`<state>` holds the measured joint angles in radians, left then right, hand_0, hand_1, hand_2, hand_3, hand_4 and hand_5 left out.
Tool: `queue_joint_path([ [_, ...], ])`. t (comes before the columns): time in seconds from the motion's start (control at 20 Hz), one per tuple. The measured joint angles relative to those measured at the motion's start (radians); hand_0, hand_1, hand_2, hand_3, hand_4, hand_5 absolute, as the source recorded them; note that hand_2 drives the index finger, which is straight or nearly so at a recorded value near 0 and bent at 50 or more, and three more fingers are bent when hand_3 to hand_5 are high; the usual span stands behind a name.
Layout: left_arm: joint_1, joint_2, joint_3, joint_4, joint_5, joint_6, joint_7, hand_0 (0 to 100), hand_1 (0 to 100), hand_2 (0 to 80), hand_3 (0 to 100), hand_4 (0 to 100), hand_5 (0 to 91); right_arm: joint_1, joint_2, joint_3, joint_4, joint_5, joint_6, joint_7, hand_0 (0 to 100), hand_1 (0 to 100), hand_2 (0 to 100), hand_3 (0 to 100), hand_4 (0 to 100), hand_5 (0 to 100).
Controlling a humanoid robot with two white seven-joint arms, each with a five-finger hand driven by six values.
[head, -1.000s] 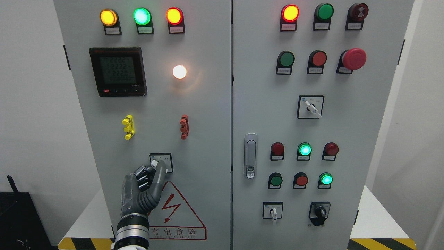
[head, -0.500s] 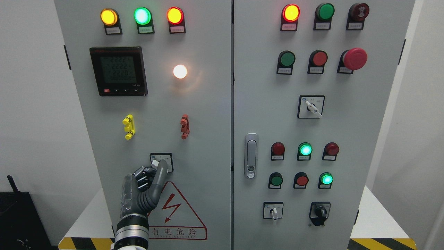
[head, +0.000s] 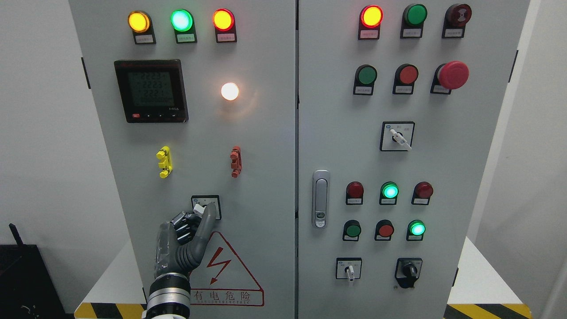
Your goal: Turn on light switch 1
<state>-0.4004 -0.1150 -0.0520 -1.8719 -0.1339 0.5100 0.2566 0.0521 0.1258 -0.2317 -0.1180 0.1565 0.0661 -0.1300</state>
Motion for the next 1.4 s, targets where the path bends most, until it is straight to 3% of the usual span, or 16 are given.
queue_joint_path([
  [0.5,0.075,0.001,-0.003,-0.048,0.002,-0.007,-0.003,7,43,59.0,94,92,88.6,0.000,0.000,0.000,0.000,0.000,0.000,0.000,31,0,0,0,0,0],
  [0.7,0.148,0.001,-0.006,-0.079,0.002,-0.098,0.000,7,43,59.3,95,92,88.6,0.000,0.000,0.000,0.000,0.000,0.000,0.000,31,0,0,0,0,0],
  [0.95,0.297,0.006,-0.005,-0.096,0.004,-0.346,-0.019,9,37,59.6,99,98,87.9,0.000,0.000,0.000,0.000,0.000,0.000,0.000,31,0,0,0,0,0],
  [1.1,0.401,0.015,0.007,-0.061,0.006,-0.592,-0.066,10,31,52.3,99,99,86.2,0.000,0.000,0.000,0.000,0.000,0.000,0.000,31,0,0,0,0,0],
  [1.2,0.466,0.023,0.023,0.001,0.007,-0.794,-0.121,11,22,39.5,83,95,73.7,0.000,0.000,0.000,0.000,0.000,0.000,0.000,31,0,0,0,0,0],
  [1.25,0.490,0.026,0.033,0.043,0.008,-0.897,-0.150,11,21,37.6,80,93,70.8,0.000,0.000,0.000,0.000,0.000,0.000,0.000,31,0,0,0,0,0],
  [1.35,0.529,0.034,0.058,0.165,0.009,-1.084,-0.204,10,16,20.8,58,74,46.7,0.000,0.000,0.000,0.000,0.000,0.000,0.000,31,0,0,0,0,0],
  [1.4,0.541,0.039,0.069,0.228,0.009,-1.152,-0.228,10,14,17.8,54,69,37.6,0.000,0.000,0.000,0.000,0.000,0.000,0.000,31,0,0,0,0,0],
])
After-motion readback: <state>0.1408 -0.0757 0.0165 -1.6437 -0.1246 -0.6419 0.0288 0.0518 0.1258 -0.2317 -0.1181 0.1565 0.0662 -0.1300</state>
